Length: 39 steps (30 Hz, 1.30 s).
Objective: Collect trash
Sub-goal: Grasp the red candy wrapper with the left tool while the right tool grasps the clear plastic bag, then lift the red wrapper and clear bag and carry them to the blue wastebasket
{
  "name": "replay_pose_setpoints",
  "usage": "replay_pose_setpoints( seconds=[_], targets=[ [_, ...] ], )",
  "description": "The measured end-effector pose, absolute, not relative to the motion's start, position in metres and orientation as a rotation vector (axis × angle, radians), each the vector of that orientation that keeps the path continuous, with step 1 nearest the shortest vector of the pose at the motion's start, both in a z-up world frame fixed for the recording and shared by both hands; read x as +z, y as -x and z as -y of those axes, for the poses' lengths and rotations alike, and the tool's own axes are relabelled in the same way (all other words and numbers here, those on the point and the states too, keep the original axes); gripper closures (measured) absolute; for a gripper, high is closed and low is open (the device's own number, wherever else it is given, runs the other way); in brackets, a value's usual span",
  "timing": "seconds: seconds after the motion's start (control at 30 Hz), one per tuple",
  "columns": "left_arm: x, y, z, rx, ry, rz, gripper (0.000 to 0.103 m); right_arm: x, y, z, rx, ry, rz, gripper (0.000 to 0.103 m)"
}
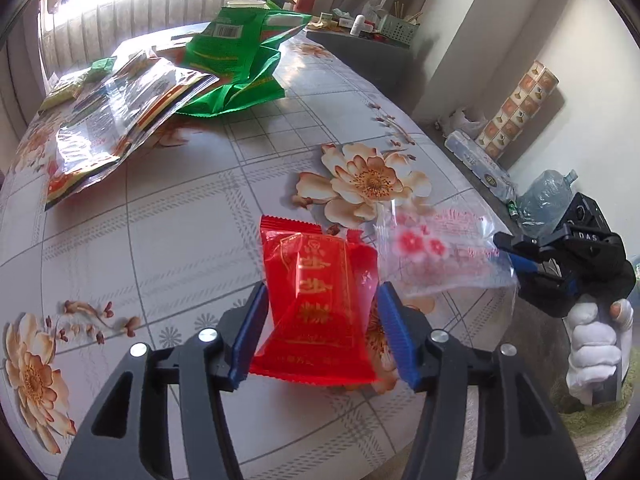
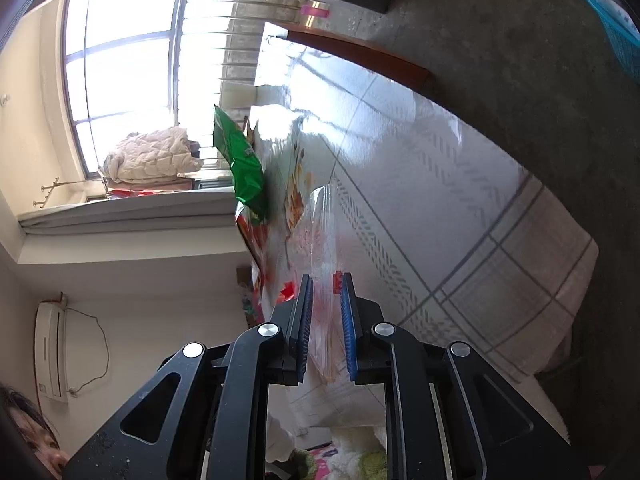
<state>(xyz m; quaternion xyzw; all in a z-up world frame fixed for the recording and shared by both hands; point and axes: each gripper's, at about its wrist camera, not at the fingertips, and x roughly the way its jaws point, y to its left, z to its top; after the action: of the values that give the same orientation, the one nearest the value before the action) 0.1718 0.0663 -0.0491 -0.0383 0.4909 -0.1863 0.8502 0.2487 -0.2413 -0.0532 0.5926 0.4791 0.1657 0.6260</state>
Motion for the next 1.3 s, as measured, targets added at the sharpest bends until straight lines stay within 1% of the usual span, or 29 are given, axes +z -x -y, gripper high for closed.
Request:
replay_pose_setpoints(
  seconds=[0.1, 0.17, 0.37, 0.4, 0.43, 0.5, 0.6, 0.67, 0.7, 0.87, 1.0, 1.3],
  targets=[
    [-0.049, -0.17, -0.067, -0.391, 0.089, -1.032, 0.041, -0.056, -0.246, 0.238, 0.384, -1.377, -1.105, 0.083],
    [-0.05, -0.172, -0.063, -0.396, 0.078, -1.04, 0.04, -0.058, -0.243, 0.237, 0.375, -1.388, -1.105, 0.077],
    [-0.066, -0.176, -0.055, -0.366, 0.035, -1.073, 0.04, -0.056, -0.24, 0.231, 0.391, -1.377, -1.115, 0.074],
    [-0.065, -0.175, -0.055, -0.362, 0.039, -1.061, 0.041, -0.056, -0.24, 0.23, 0.393, -1.375, -1.117, 0.074],
    [-0.066, -0.175, -0.055, -0.364, 0.039, -1.059, 0.045, -0.056, -0.239, 0.229, 0.393, -1.371, -1.119, 0.075],
    [-0.066, -0.174, -0.055, -0.37, 0.038, -1.057, 0.049, -0.056, -0.238, 0.227, 0.393, -1.364, -1.119, 0.075],
    [-0.066, -0.173, -0.056, -0.376, 0.038, -1.052, 0.052, -0.057, -0.239, 0.226, 0.397, -1.366, -1.117, 0.075],
    [-0.066, -0.173, -0.057, -0.374, 0.041, -1.05, 0.055, -0.057, -0.237, 0.227, 0.393, -1.363, -1.114, 0.079],
    [-0.066, -0.173, -0.058, -0.37, 0.042, -1.049, 0.058, -0.057, -0.236, 0.226, 0.391, -1.356, -1.111, 0.08],
    [-0.065, -0.173, -0.061, -0.364, 0.055, -1.041, 0.061, -0.061, -0.231, 0.228, 0.397, -1.374, -1.103, 0.09],
    [-0.064, -0.173, -0.062, -0.365, 0.065, -1.035, 0.062, -0.06, -0.227, 0.231, 0.404, -1.378, -1.082, 0.093],
    [-0.054, -0.173, -0.062, -0.373, 0.086, -1.005, 0.062, -0.048, -0.223, 0.238, 0.403, -1.374, -1.027, 0.093]
  ],
)
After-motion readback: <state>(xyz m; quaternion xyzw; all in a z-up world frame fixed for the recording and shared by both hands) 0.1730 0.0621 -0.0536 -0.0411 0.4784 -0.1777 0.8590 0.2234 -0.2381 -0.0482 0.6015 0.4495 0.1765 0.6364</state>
